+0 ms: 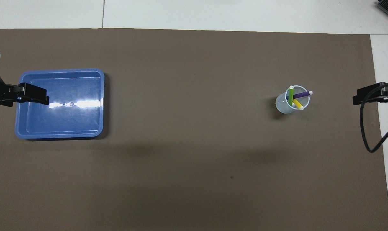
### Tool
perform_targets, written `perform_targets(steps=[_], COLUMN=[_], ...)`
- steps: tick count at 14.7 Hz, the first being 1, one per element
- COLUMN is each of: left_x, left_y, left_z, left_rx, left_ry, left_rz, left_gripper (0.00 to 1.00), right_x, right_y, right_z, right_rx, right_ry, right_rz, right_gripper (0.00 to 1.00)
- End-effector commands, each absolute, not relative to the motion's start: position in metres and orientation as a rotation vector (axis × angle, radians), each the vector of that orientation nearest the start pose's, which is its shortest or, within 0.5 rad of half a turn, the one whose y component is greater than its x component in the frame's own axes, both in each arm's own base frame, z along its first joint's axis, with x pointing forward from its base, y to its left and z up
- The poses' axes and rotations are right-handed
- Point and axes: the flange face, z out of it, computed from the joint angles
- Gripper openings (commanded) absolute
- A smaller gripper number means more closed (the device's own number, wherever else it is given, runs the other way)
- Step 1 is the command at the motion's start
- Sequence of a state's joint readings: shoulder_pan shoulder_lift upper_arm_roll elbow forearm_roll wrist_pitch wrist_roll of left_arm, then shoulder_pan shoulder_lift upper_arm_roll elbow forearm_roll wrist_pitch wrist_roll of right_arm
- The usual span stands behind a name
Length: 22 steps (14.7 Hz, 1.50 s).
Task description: Right arm passes pens to left for tray arrangement
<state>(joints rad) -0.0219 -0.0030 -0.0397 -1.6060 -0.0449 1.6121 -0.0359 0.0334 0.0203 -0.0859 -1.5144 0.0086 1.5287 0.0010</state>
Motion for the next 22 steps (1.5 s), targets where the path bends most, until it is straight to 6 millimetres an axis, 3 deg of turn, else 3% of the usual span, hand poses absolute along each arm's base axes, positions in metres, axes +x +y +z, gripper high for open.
perform_targets(steps=[1, 12, 14, 17, 22], left_x=[0.550, 0.550, 0.549, 0.548, 0.548], left_y=[-0.040, -0.041, -0.041, -0.047, -0.051], left_z=[0.617, 0.616, 0.616, 0.615, 0.616], left_rx=[-3.198, -3.198, -3.198, -3.199, -3.227], left_ry=[0.052, 0.033, 0.035, 0.030, -0.072], left_rz=[-0.038, -0.032, -0.030, -0.024, -0.016], left_gripper=[1.00, 1.00, 1.00, 1.00, 1.00], right_x=[0.555, 0.553, 0.551, 0.539, 0.551], right_y=[-0.027, -0.023, -0.030, -0.030, -0.027], right_z=[0.636, 0.635, 0.630, 0.616, 0.580], right_rx=[-3.122, -3.122, -3.121, -3.115, -3.112], right_ry=[0.102, 0.093, 0.097, 0.095, 0.045], right_rz=[0.004, 0.009, 0.023, 0.061, -0.092], right_gripper=[1.00, 1.00, 1.00, 1.00, 1.00])
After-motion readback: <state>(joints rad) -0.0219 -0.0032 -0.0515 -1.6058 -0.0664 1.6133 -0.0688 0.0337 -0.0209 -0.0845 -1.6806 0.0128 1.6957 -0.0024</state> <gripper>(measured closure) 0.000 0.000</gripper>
